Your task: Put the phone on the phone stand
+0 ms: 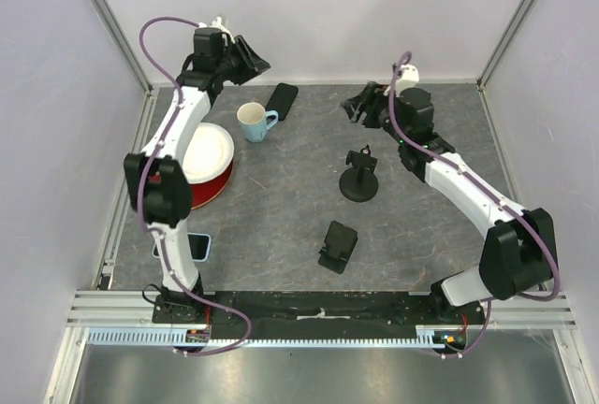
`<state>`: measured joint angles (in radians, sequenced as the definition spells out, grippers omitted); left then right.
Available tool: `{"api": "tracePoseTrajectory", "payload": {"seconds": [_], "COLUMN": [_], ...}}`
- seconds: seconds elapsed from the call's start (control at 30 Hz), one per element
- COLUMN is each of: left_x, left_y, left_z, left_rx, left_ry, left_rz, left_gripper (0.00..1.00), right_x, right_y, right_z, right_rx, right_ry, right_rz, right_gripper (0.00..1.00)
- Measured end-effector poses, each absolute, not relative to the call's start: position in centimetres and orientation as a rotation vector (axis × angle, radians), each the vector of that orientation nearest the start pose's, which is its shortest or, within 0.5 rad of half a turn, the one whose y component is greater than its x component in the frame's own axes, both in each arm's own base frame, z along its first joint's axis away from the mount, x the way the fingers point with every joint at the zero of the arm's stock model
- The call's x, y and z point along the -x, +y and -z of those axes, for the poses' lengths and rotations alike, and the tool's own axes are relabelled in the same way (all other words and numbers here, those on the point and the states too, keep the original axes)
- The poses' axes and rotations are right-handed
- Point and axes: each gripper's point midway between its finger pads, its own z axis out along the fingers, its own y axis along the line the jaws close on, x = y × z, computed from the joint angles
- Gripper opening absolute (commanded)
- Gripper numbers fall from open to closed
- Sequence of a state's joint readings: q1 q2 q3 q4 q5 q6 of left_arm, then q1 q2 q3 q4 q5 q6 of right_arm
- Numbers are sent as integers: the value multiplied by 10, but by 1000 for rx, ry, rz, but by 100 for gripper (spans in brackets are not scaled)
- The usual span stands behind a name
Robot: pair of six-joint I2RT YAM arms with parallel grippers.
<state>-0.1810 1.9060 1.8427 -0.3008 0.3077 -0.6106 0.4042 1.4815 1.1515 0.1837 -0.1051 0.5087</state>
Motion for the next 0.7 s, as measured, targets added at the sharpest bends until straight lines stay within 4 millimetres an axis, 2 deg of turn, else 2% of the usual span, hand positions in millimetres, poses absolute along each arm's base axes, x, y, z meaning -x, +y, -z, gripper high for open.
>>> {"api": "tracePoseTrajectory", "payload": {"seconds": [0.17, 0.23, 0.27, 0.3, 0.43, 0.53, 0.7], "left_x": [-593, -610, -612, -618, -633, -642, -657], "left_y": [-166, -162, -162, -161, -157, -153, -146], "left_z": [-235, -210, -207, -195, -162, -137, -102], "left_rx": [396, 472, 485, 523, 642, 709, 785], "left_ry": [2091, 2116, 2118, 2130, 2143, 2147, 2137], "left_rz": [776, 752, 746, 740, 718, 696, 678], "left_gripper": [40, 40, 41, 41, 41, 41, 44], "right_x": [-433, -430, -428, -426, -418, -412, -406], "right_y": [175, 159, 154, 145, 126, 120, 115], "right_z": [-271, -264, -261, -257, -241, -231, -233], "right_rx": [-86, -108, -114, -126, -150, -147, -141], "right_ry": [1753, 1746, 1744, 1741, 1740, 1741, 1712], "right_rz": [-708, -692, -688, -679, -663, -663, -663], "right_gripper": [69, 69, 69, 69, 70, 70, 70]}}
